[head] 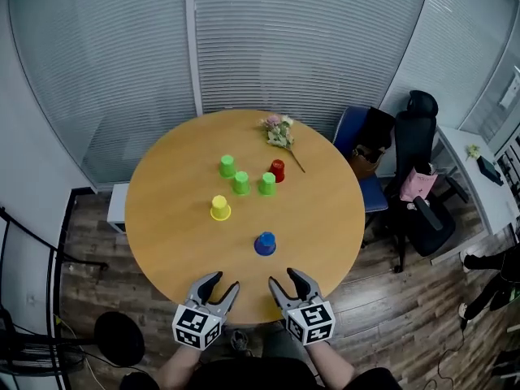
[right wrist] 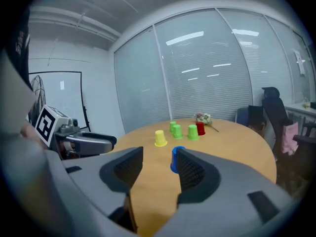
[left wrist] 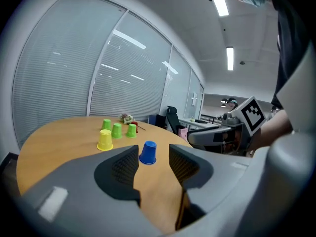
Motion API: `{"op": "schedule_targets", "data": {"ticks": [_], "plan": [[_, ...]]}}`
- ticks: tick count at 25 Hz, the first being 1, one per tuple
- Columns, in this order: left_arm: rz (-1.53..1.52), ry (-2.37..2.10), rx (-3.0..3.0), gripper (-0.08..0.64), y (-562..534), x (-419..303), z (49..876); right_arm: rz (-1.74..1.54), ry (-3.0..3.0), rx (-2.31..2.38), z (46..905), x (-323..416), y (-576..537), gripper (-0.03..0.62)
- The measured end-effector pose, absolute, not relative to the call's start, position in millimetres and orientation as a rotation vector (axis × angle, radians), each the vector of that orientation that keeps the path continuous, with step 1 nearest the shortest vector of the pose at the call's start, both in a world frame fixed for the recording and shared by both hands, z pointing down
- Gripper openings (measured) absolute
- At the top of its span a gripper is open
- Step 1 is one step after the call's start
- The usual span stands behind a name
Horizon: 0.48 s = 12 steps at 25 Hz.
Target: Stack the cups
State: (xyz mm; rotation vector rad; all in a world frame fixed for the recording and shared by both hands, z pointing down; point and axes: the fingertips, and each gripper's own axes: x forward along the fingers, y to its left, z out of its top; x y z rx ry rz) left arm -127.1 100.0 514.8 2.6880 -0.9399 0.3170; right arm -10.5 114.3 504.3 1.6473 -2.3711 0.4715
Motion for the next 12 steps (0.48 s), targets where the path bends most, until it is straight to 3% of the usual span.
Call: {"op": "schedule_targets", "data": {"ticks": [12], "plan": [[0.343,-1.031,2.588,0.178,46,-105,542,0.389,-2.338,1.380,554,1,27,0.235]]}}
